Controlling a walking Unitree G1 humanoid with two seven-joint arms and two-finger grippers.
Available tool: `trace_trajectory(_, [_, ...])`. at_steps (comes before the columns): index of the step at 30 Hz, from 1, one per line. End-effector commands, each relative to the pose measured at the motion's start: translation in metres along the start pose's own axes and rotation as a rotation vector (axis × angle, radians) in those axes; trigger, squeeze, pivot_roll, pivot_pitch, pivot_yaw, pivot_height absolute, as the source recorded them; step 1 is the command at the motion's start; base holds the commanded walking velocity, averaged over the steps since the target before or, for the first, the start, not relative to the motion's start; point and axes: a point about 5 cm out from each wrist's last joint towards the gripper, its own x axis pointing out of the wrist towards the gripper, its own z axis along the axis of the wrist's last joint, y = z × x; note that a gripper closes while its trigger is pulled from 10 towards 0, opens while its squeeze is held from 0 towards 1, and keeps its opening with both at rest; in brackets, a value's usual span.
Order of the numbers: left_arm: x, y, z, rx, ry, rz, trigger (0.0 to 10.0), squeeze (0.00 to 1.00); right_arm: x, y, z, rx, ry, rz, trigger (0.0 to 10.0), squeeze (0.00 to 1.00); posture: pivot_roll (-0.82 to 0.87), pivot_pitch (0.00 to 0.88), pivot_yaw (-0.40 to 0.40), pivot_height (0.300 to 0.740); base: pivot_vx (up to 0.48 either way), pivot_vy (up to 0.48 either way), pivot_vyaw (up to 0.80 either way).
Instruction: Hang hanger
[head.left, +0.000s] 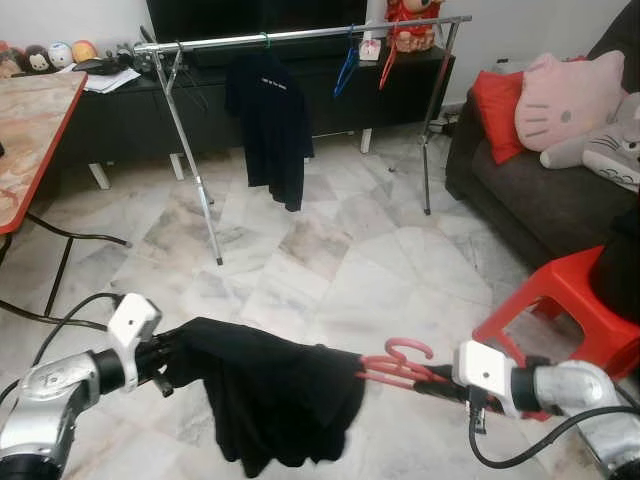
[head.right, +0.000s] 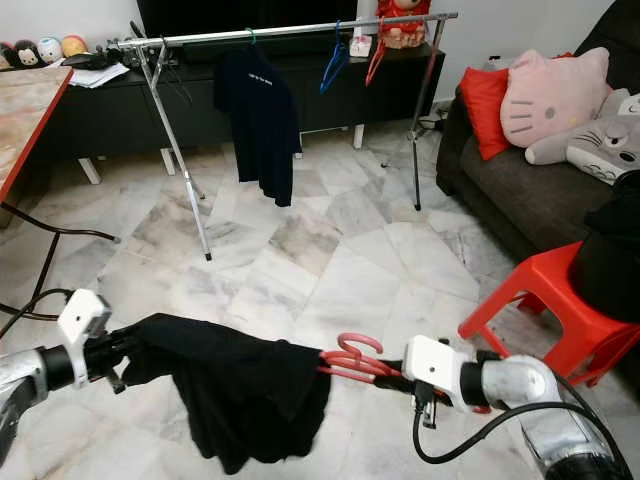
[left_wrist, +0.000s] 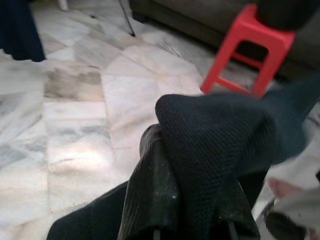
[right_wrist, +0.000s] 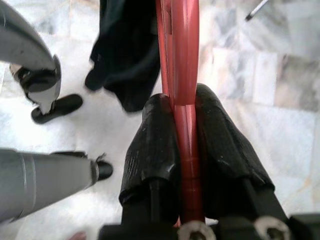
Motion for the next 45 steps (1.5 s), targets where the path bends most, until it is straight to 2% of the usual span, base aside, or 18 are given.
trace_trajectory(1, [-0.009,0.007,0.014,0.013,-0.063,0.051,0.0,0.0,0.0,0.007,-0.014,0.036,0.033,-0.007,0.0,0.0,-0.07,0.0,-0.022,0.74,0.0,0.0,0.0])
trace_trajectory(4, [-0.013,0.015,0.023,-0.012,-0.148,0.152,0.0,0.0,0.005,0.02,-0.033,0.099,0.081,-0.029,0.0,0.0,-0.06,0.0,-0.023,0.74,0.0,0.0,0.0])
trace_trajectory(7, [-0.019,0.019,0.024,-0.007,-0.17,0.238,0.0,0.0,0.008,0.029,-0.044,0.147,0.087,-0.071,0.0,0.0,-0.06,0.0,-0.019,0.74,0.0,0.0,0.0])
trace_trajectory(11, [-0.017,0.016,0.024,0.004,-0.193,0.314,0.1,0.0,0.014,0.026,-0.044,0.251,0.007,-0.235,0.0,0.0,-0.05,0.0,-0.016,0.74,0.0,0.0,0.0])
trace_trajectory(12, [-0.015,0.013,0.023,0.002,-0.199,0.332,2.2,0.0,0.016,0.024,-0.042,0.279,-0.027,-0.29,0.0,0.0,-0.05,0.0,-0.016,0.74,0.0,0.0,0.0])
trace_trajectory(13, [-0.01,0.008,0.021,-0.017,-0.22,0.374,9.1,0.0,0.022,0.021,-0.038,0.336,-0.099,-0.381,0.0,0.0,-0.05,0.0,-0.013,0.74,0.0,0.0,0.0])
trace_trajectory(14, [-0.009,0.007,0.021,-0.026,-0.229,0.388,9.1,0.0,0.024,0.02,-0.037,0.353,-0.118,-0.409,0.0,0.0,-0.05,0.0,-0.013,0.74,0.0,0.0,0.0])
trace_trajectory(15, [-0.008,0.006,0.021,-0.035,-0.237,0.4,10.0,0.0,0.025,0.019,-0.036,0.367,-0.128,-0.434,0.0,0.0,-0.05,0.0,-0.013,0.74,0.0,0.0,0.0])
trace_trajectory(16, [-0.005,0.003,0.019,-0.052,-0.246,0.412,10.0,0.0,0.027,0.017,-0.035,0.389,-0.141,-0.473,1.8,0.0,-0.05,0.0,-0.013,0.74,0.0,0.0,0.0])
trace_trajectory(17, [-0.005,0.003,0.019,-0.052,-0.246,0.412,10.0,0.0,0.027,0.017,-0.035,0.389,-0.141,-0.473,1.8,0.0,-0.05,0.0,-0.013,0.74,0.0,0.0,0.0])
trace_trajectory(18, [-0.001,-0.001,0.018,-0.073,-0.258,0.425,10.0,0.0,0.031,0.017,-0.034,0.411,-0.158,-0.516,9.4,0.0,-0.05,0.0,-0.014,0.74,0.0,0.0,0.0])
trace_trajectory(19, [0.009,-0.012,0.015,-0.1,-0.272,0.445,10.0,0.0,0.036,0.016,-0.033,0.473,-0.188,-0.617,10.0,0.0,-0.05,0.0,-0.02,0.74,0.0,0.0,0.0])
trace_trajectory(23, [0.025,-0.025,0.009,-0.149,-0.293,0.516,10.0,0.0,0.046,0.02,-0.041,0.615,-0.17,-0.805,10.0,0.0,-0.05,0.0,-0.017,0.74,0.0,0.0,0.0])
trace_trajectory(27, [0.04,-0.037,0.009,-0.194,-0.3,0.56,10.0,0.0,0.051,0.037,-0.063,0.744,-0.026,-0.938,10.0,0.0,-0.06,0.0,-0.013,0.74,0.0,0.0,0.0])
trace_trajectory(29, [0.042,-0.039,0.01,-0.193,-0.298,0.555,10.0,0.0,0.052,0.04,-0.067,0.771,-0.003,-0.949,10.0,0.0,-0.06,0.0,-0.013,0.74,0.0,0.0,0.0])
trace_trajectory(33, [0.051,-0.049,0.016,-0.193,-0.31,0.581,10.0,0.0,0.059,0.073,-0.093,0.955,0.227,-0.971,10.0,0.0,-0.06,0.0,-0.013,0.74,0.0,0.0,0.0])
trace_trajectory(38, [0.052,-0.049,0.027,-0.17,-0.354,0.636,10.0,0.0,0.066,0.107,-0.105,1.047,0.383,-0.909,10.0,0.0,-0.04,0.0,-0.017,0.74,0.0,0.0,0.0])
trace_trajectory(45, [0.061,-0.057,0.042,-0.118,-0.367,0.612,10.0,0.0,0.074,0.112,-0.101,1.085,0.366,-0.931,10.0,0.0,-0.05,0.0,-0.005,0.74,0.0,0.0,0.0])
